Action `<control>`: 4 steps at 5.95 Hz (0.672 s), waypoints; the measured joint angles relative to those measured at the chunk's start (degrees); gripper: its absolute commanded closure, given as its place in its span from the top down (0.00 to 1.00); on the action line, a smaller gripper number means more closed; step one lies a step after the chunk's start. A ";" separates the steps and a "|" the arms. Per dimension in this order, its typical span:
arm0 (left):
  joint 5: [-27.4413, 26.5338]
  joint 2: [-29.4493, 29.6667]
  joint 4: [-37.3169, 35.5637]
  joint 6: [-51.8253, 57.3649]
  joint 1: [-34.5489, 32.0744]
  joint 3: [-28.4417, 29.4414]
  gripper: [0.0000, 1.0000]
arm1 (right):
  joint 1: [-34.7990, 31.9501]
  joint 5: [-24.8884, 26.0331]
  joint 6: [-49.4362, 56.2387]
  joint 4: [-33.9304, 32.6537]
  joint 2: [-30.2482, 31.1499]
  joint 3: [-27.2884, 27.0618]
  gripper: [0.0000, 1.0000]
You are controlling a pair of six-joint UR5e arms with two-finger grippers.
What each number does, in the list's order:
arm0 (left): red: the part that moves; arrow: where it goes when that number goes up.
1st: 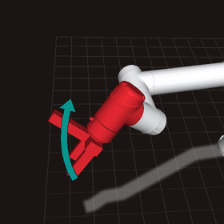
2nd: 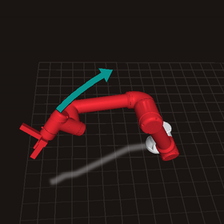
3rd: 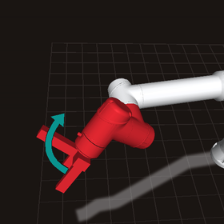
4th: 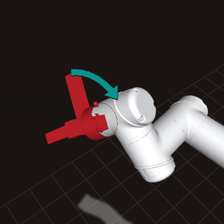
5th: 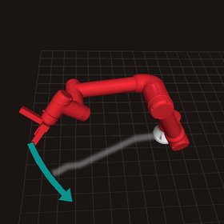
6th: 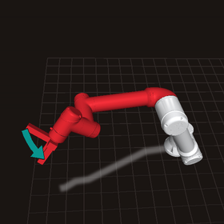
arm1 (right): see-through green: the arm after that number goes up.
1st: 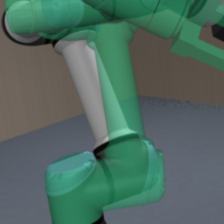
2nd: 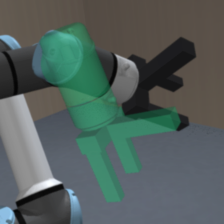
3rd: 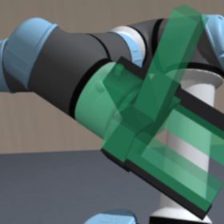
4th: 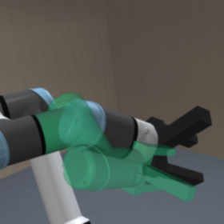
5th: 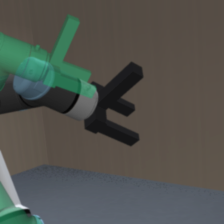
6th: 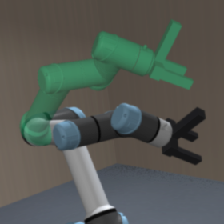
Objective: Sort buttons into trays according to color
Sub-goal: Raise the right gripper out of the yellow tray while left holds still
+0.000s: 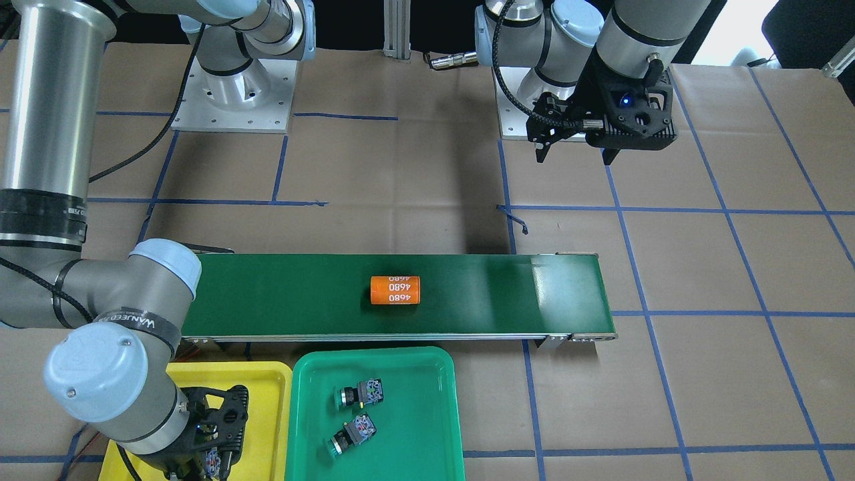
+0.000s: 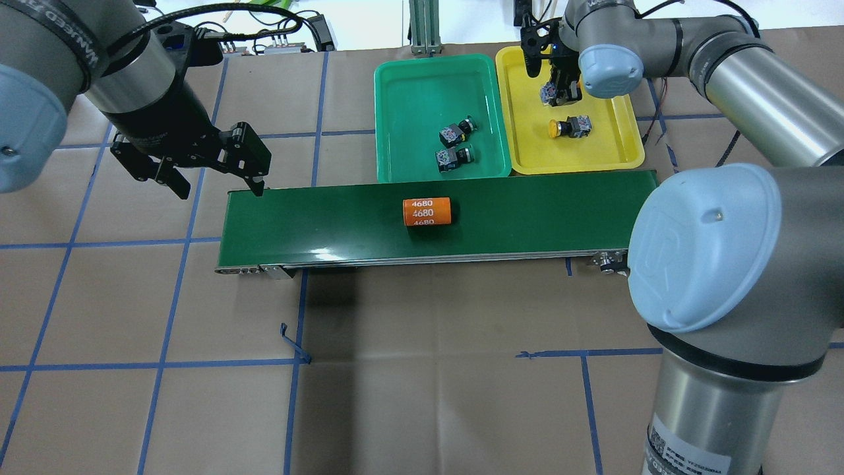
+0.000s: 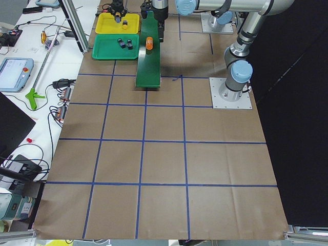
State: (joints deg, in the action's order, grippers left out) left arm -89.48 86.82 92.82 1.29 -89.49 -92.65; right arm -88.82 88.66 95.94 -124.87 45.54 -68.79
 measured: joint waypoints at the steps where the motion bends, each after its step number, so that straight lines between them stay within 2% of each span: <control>1: 0.08 0.07 -0.21 0.10 0.01 0.12 0.98 | 0.09 0.00 -0.10 -0.24 -0.17 0.25 1.00; 3: 0.47 0.21 -0.61 0.34 0.02 0.18 0.98 | 0.13 0.36 -0.91 1.97 3.72 0.24 1.00; 4: 0.52 0.12 -0.68 0.43 0.02 0.22 0.98 | 0.14 0.46 -3.48 6.39 7.22 0.06 1.00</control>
State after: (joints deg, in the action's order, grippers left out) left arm -88.96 86.94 92.14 1.71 -89.47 -92.43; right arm -88.68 89.12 92.45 -118.49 52.77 -68.73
